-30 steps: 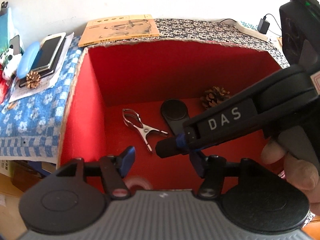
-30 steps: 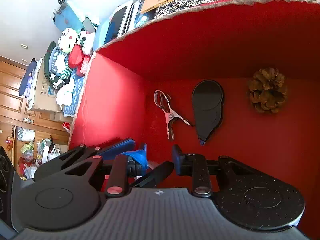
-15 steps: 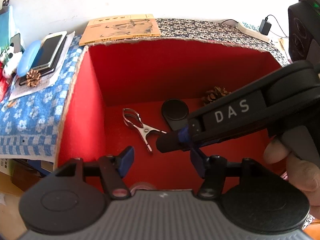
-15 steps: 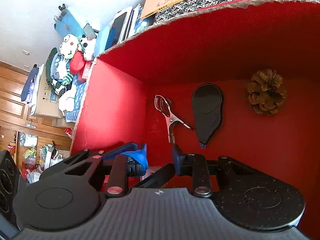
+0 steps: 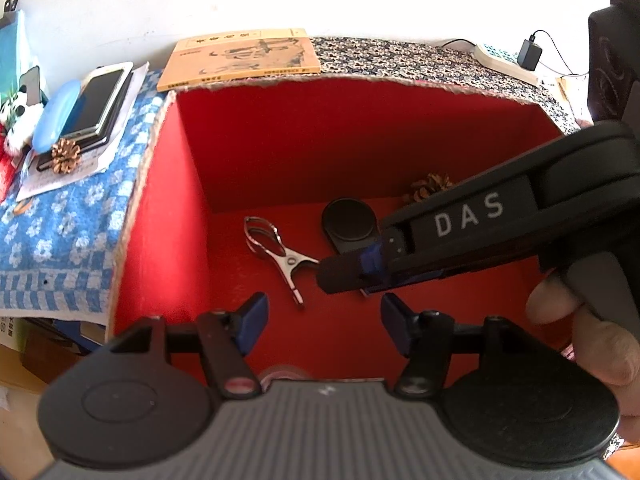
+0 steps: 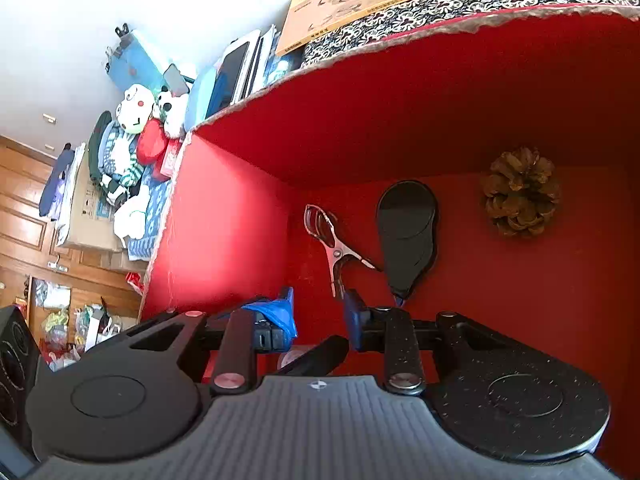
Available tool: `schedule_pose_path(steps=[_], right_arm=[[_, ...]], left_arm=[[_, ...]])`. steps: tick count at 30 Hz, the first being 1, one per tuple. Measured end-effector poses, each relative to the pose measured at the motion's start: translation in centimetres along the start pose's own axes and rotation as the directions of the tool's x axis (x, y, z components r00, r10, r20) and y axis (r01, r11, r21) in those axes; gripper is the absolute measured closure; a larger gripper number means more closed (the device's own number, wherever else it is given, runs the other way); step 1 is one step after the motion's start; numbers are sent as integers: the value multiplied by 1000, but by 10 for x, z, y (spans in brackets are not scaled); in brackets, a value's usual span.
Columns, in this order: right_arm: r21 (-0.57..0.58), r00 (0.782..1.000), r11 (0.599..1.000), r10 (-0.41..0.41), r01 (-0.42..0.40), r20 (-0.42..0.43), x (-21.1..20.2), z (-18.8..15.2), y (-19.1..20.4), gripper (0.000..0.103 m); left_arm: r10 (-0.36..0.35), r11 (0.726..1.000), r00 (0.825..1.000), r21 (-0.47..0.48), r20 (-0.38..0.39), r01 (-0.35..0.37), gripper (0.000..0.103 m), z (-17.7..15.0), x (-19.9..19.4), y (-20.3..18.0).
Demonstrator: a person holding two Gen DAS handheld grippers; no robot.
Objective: Organize rigid objects
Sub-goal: 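Raise the open right gripper out of the red box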
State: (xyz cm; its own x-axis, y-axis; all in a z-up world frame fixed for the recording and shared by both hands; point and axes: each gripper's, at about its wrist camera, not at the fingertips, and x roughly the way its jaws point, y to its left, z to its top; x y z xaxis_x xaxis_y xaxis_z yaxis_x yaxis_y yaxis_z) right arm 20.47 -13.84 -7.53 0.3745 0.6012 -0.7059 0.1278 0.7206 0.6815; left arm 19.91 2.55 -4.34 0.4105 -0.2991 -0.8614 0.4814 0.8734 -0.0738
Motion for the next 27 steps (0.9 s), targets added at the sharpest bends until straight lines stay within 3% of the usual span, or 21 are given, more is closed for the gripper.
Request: schedule_pose_path(steps=[10, 18, 27], right_arm=[[-11, 998, 1000, 20, -19, 65, -9, -4, 0, 92], [-33, 983, 994, -95, 102, 155, -25, -9, 1, 92], [-10, 958, 994, -105, 112, 267, -61, -20, -1, 92]], left_arm=[[23, 1000, 1000, 13, -11, -23, 39, 2, -1, -3], [42, 999, 999, 26, 5, -42, 38, 4, -12, -6], [64, 997, 996, 28, 69, -66, 37, 12, -37, -14]])
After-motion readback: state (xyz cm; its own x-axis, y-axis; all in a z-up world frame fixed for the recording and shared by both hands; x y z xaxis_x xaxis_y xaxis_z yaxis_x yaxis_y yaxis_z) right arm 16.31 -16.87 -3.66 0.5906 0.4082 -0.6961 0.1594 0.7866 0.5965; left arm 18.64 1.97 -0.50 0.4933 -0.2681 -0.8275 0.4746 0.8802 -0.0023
